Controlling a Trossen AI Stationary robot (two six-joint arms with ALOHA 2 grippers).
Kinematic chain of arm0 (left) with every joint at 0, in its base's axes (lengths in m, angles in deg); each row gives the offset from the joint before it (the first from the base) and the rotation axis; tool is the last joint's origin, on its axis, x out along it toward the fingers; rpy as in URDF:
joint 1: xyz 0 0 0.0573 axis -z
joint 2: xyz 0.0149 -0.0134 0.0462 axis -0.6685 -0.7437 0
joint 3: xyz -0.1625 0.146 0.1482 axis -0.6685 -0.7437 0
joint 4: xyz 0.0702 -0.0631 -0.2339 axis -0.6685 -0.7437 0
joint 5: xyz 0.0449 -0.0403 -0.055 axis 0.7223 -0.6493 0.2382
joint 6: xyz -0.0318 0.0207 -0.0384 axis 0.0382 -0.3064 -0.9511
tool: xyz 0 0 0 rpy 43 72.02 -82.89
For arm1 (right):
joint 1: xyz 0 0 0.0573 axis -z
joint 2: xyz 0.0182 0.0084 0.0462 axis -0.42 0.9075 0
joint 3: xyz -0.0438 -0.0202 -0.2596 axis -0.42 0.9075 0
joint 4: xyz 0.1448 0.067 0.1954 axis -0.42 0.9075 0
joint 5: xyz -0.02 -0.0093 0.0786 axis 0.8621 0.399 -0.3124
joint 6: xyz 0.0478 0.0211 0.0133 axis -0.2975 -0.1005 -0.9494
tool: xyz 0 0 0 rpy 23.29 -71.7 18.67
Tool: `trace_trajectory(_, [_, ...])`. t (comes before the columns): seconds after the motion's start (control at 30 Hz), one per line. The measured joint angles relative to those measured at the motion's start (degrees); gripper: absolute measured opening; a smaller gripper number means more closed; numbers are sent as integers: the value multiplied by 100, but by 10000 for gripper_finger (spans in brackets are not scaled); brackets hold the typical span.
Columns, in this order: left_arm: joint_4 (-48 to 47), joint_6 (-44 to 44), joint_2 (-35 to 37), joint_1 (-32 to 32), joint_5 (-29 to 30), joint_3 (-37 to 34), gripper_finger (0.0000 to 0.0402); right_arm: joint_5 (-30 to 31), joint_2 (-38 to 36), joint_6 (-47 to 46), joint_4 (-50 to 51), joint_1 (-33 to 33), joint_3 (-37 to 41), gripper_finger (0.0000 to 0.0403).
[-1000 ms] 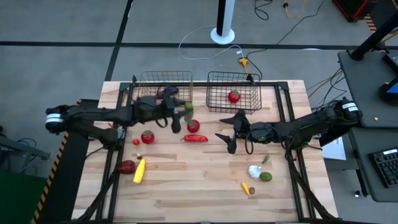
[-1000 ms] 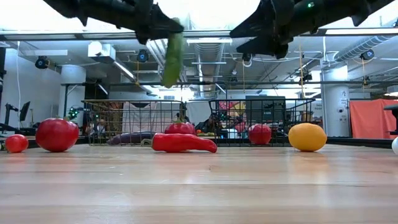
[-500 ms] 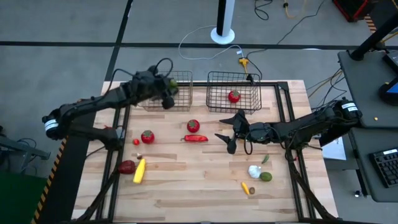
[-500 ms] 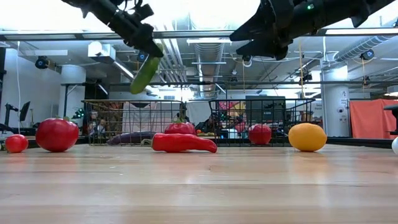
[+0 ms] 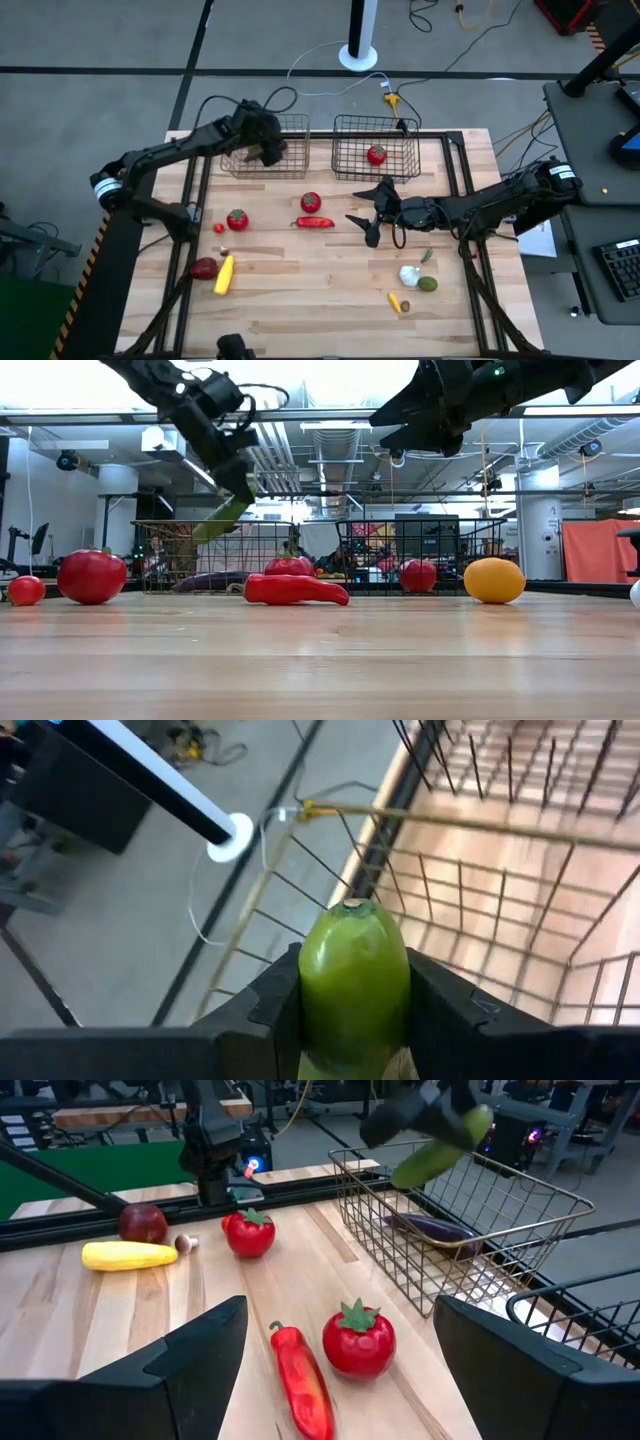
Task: Sort produce into baskets
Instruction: Put the green cucumber into the left wire basket
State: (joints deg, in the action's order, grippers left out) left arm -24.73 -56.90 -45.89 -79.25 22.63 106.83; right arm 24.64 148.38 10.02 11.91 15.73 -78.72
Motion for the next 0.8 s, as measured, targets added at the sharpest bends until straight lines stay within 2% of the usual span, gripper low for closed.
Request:
trace_trajectory(0.23, [-54,104,-406,-4,1,0,118,1,0,-3,3,0,0,307])
trace_trajectory(0.43, [-825,219,-602,-15,13,152,118,1,0,-7,3,0,-2,313])
trace_trajectory(0.63, [-888,431,-730,-92,-22,369,118,43,2,-27,1,2,0,308])
trace_trajectory(0.8, [-935,716,-1019,-208,-750,597,118,43,5,-50,0,2,0,308])
